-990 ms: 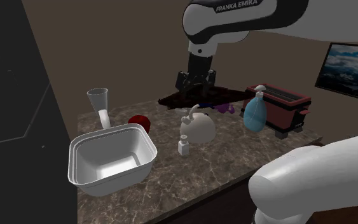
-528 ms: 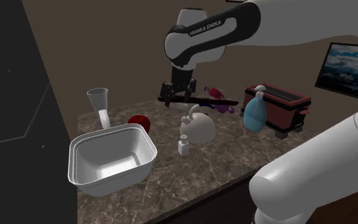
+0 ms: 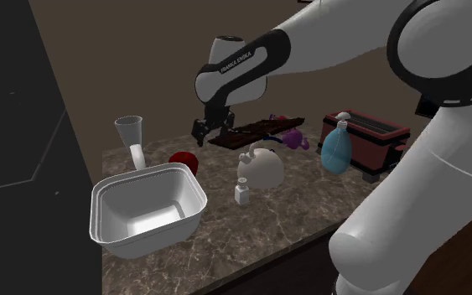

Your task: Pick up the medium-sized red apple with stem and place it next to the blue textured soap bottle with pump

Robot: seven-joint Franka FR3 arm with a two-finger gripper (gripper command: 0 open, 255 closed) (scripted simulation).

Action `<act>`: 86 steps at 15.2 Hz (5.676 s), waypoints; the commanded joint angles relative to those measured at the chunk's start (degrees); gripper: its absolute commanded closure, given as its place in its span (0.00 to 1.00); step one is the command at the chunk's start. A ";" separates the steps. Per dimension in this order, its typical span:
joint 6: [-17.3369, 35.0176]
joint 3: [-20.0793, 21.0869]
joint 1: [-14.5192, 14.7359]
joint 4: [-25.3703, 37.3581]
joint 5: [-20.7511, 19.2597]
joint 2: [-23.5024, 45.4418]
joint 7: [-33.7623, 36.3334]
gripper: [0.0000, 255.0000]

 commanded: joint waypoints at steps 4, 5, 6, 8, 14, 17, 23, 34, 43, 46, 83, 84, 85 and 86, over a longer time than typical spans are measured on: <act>7.46 1.88 0.75 5.26 -2.99 9.61 0.12 0.00; 8.70 2.17 0.90 6.62 -3.82 11.64 0.21 0.00; 9.85 2.42 1.07 8.06 -4.72 13.68 0.35 0.00; 11.91 2.79 1.54 11.15 -6.67 17.76 0.72 0.00; 15.21 2.49 2.13 13.22 -8.99 22.82 1.94 0.00; 16.48 2.23 2.36 13.77 -9.80 24.69 2.50 0.00; 16.48 2.23 2.37 13.77 -9.80 24.69 2.50 0.00; 16.48 2.23 2.37 13.77 -9.80 24.69 2.50 1.00; 10.23 2.80 1.95 16.69 -7.92 21.26 1.08 1.00; 8.10 2.91 1.88 17.89 -7.43 20.31 0.71 1.00; -19.92 3.29 1.89 43.15 -5.67 17.46 -0.87 1.00; -20.75 3.31 1.91 44.16 -5.71 17.65 -0.86 1.00; -21.59 3.32 1.95 45.20 -5.76 17.85 -0.85 1.00; -22.44 3.34 1.98 46.27 -5.82 18.07 -0.83 1.00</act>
